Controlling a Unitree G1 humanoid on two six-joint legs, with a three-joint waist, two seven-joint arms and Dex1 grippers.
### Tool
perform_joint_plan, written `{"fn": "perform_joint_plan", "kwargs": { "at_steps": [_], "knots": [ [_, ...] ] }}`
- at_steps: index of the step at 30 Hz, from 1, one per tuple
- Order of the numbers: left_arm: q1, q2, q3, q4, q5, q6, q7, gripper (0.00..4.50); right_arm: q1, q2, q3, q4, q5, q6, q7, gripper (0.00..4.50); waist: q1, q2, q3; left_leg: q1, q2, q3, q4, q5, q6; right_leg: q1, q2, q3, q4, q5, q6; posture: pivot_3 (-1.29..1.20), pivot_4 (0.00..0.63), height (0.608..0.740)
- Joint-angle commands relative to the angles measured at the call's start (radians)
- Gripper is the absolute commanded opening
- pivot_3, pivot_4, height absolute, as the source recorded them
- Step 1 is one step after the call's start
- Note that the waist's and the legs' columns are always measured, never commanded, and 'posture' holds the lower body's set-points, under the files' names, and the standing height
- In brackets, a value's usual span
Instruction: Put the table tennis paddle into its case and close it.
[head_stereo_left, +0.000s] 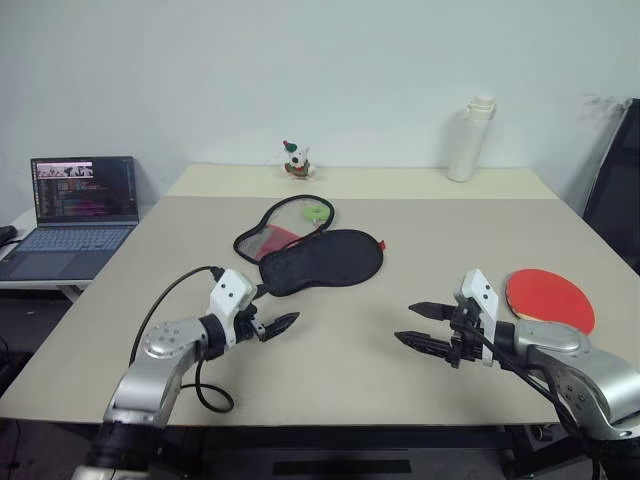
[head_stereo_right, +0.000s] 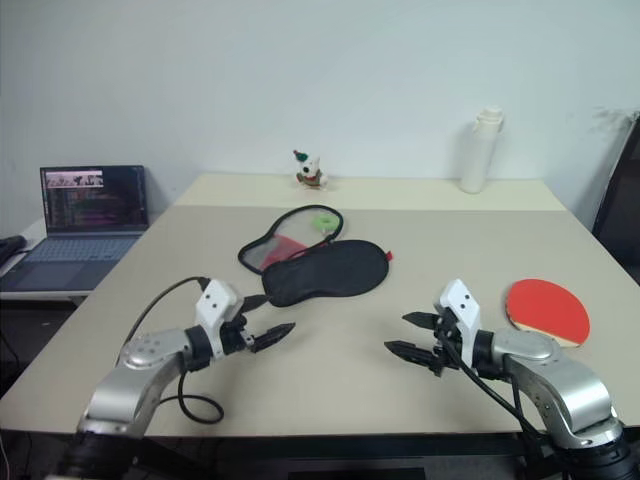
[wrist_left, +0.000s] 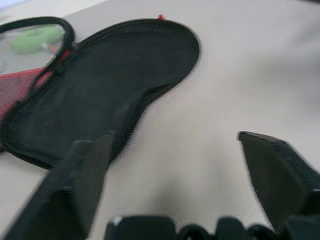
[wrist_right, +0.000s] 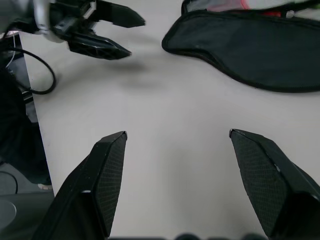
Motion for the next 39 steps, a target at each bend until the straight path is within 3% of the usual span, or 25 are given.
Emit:
{"fn": "perform_joint_plan", "kwargs": {
  "at_steps": [1,7,17,20,31,36,39],
  "knots": [
    [-0.09,0.008,-0.032,0.201,0.074,-0.136,-0.033,4.47,-0.024,-0.006,-0.036,-0.02,0.014,-0.017,-0.01,3.61,-0.001,0.0,0.0,0.0,0.0,0.0,0.0,0.0,0.0,0.0,0.0,0.001,0.0,0.0,0.0,0.0,0.15,0.74],
    [-0.268,-0.03,-0.111,0.544,0.191,-0.332,-0.07,4.47,-0.006,0.0,-0.039,-0.031,0.003,-0.033,-0.027,3.61,0.003,0.0,0.0,-0.003,-0.001,0.001,0.0,0.0,0.0,-0.001,0.0,-0.001,-0.001,0.0,0.0,0.0,0.15,0.74],
    [-0.437,-0.047,-0.145,0.912,0.283,-0.482,-0.112,4.47,-0.003,0.026,-0.034,-0.033,-0.002,-0.047,-0.068,3.61,0.001,-0.001,0.0,-0.001,-0.001,0.001,0.0,0.0,0.0,0.0,0.0,-0.001,0.001,0.0,0.001,0.0,0.15,0.74],
    [-0.45,-0.041,-0.148,0.962,0.3,-0.498,-0.119,3.95,0.001,0.026,-0.045,-0.033,0.001,-0.049,-0.079,3.61,0.0,-0.001,0.0,0.0,0.0,0.002,0.0,0.0,0.0,0.0,0.0,-0.001,0.001,0.0,0.001,0.0,0.15,0.74],
    [-0.436,-0.043,-0.144,0.995,0.301,-0.5,-0.171,0.15,-0.008,0.03,-0.053,-0.023,0.006,-0.053,-0.096,3.61,-0.005,-0.001,-0.002,0.005,0.0,0.003,0.001,0.0,0.0,0.001,0.001,0.001,0.007,0.0,0.0,0.0,0.15,0.74],
    [-0.392,-0.074,-0.12,0.894,0.254,-0.45,-0.229,0.02,-0.007,0.024,-0.06,-0.023,0.005,-0.054,-0.1,3.61,-0.005,-0.001,-0.002,0.003,0.0,0.004,0.0,0.0,0.0,0.0,0.0,0.001,0.007,-0.001,-0.001,0.0,0.15,0.74],
    [-0.307,-0.113,-0.114,0.676,0.186,-0.319,-0.261,0.02,-0.002,0.018,-0.073,-0.023,0.009,-0.052,-0.1,3.61,-0.004,-0.001,-0.002,0.002,0.0,0.004,0.0,0.0,0.0,-0.001,0.0,0.001,0.006,-0.001,-0.001,0.0,0.15,0.74]
  ]
}}
